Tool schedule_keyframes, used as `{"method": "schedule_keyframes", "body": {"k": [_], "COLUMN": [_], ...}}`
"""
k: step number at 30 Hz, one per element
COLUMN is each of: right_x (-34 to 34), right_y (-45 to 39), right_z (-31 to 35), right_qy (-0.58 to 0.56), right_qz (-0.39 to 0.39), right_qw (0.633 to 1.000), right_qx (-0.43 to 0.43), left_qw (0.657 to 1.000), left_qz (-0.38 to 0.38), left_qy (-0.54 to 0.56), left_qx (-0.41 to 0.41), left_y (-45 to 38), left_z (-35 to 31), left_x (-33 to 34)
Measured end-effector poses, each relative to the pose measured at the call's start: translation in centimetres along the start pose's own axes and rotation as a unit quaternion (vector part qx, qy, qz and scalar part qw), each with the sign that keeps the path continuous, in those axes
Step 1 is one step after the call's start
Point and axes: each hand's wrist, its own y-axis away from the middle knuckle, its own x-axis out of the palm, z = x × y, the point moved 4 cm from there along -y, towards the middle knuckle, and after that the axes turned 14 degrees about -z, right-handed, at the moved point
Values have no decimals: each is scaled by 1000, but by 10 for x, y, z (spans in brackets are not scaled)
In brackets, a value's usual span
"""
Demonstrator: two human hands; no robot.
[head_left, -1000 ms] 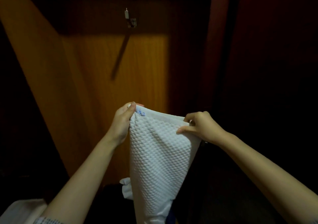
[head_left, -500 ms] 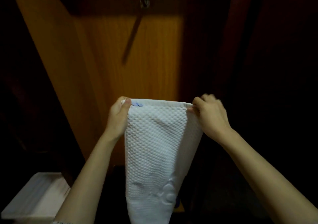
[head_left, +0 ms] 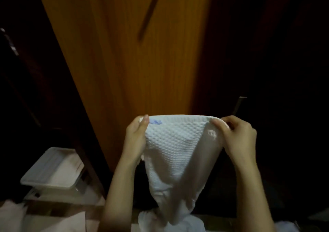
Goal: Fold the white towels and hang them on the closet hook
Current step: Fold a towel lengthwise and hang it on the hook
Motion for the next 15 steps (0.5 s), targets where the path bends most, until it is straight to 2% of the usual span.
{"method": "schedule_keyframes", "body": {"k": [3,6,9,15], "right_x": [4,6,4,3], "right_y": [25,47,53,55], "right_z": [-24,-35,-31,-10], "right_qy": [53,35,-13,-38], "right_qz": [46,96,156,236], "right_qw": [995,992,987,970], "right_qx": [64,70,36,-50], "left_qw": [999,997,995,987], "left_qz": [-16,-58,-88,-49], "left_qy": [-19,-22,-51,-125], "left_qx": [-34,-49,-13,82], "left_y": [22,38,38,44], "left_z": [20,38,36,25], "left_x": [11,14,10,11]}}
